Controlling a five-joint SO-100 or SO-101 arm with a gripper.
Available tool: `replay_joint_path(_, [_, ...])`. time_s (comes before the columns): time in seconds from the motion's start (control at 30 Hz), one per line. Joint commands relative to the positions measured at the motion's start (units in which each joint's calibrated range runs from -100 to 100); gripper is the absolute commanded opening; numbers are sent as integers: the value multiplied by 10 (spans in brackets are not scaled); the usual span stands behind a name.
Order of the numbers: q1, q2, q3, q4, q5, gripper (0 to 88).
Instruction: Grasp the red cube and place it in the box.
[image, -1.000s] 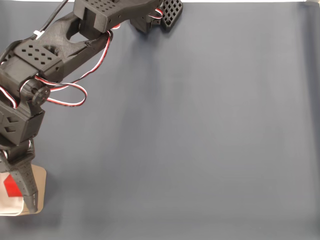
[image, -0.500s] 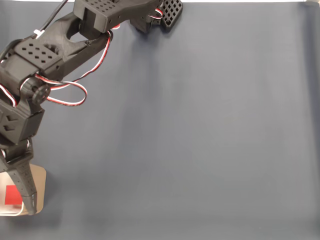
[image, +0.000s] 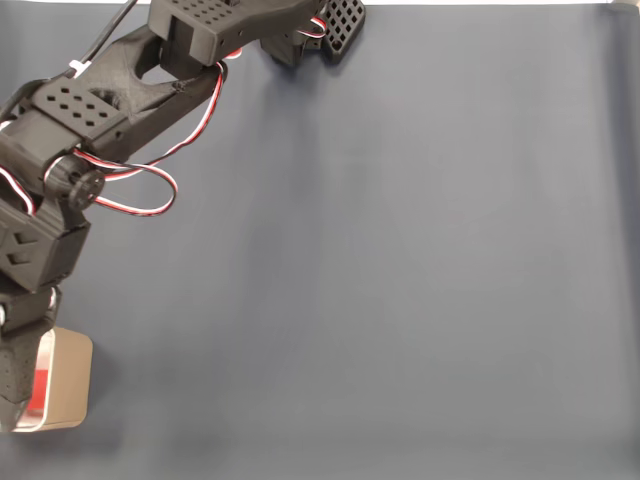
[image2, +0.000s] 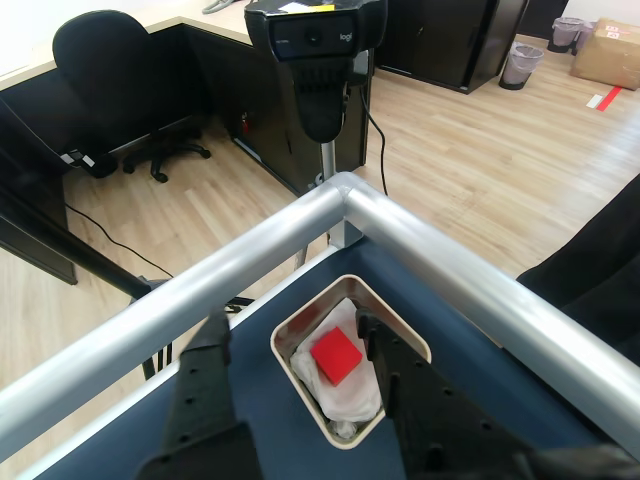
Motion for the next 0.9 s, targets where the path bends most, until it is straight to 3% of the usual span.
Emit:
replay_joint_path(0.0, [-14,-75,21,-16,-8,156])
replay_joint_path(0.37, [-67,-273,307,-58,-24,11])
replay_joint_path(0.87, [-246,-625,784,-116,-18,0])
